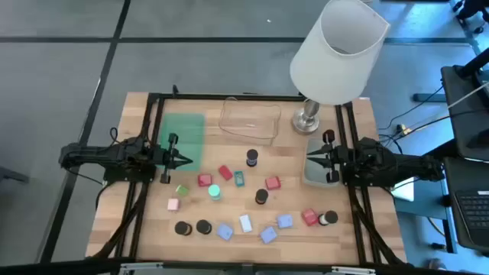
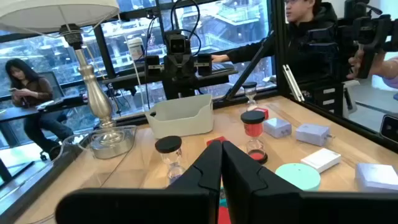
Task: Pick & Place Office items
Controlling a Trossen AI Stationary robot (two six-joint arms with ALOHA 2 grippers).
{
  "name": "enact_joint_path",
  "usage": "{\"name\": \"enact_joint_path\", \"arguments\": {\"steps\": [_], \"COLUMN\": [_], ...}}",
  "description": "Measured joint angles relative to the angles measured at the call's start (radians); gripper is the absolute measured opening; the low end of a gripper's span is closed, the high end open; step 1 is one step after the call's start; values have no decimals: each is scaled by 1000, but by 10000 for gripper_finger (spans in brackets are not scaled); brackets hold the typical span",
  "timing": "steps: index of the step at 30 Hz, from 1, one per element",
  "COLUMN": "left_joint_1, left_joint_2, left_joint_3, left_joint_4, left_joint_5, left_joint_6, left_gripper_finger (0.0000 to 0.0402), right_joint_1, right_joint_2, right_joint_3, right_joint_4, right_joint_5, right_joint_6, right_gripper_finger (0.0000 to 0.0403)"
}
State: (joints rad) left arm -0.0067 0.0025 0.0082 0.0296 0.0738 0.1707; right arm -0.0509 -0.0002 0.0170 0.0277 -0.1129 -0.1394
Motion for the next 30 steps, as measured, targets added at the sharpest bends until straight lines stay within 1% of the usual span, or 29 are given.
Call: {"name": "enact_joint_path", "arguments": {"steps": [6,11,13,17,18,22,26,30], "left_joint_1": [0,0,0,0,0,0,0,0], "left_joint_2": [0,0,0,0,0,0,0,0], "left_joint_3": [0,0,0,0,0,0,0,0], "left_joint_4": [0,-3,-3,1,0,13,88,162], "left_joint_5": [-8,-10,-10,-10,-10,-10,-3,-3], "left_joint_6": [0,0,0,0,0,-4,-48,-54], "left_gripper_finger": [6,6,6,6,6,6,6,6], "right_joint_1": [0,0,0,0,0,0,0,0], "right_joint_2": [0,0,0,0,0,0,0,0], "right_joint_3": [0,0,0,0,0,0,0,0], "right_joint_4": [0,1,2,2,2,2,2,2], "right_joint_5": [0,0,0,0,0,32,43,42], "right_joint_6": [6,92,169,407,435,476,498,510], "right_gripper_finger": [63,63,63,63,63,63,63,63]}}
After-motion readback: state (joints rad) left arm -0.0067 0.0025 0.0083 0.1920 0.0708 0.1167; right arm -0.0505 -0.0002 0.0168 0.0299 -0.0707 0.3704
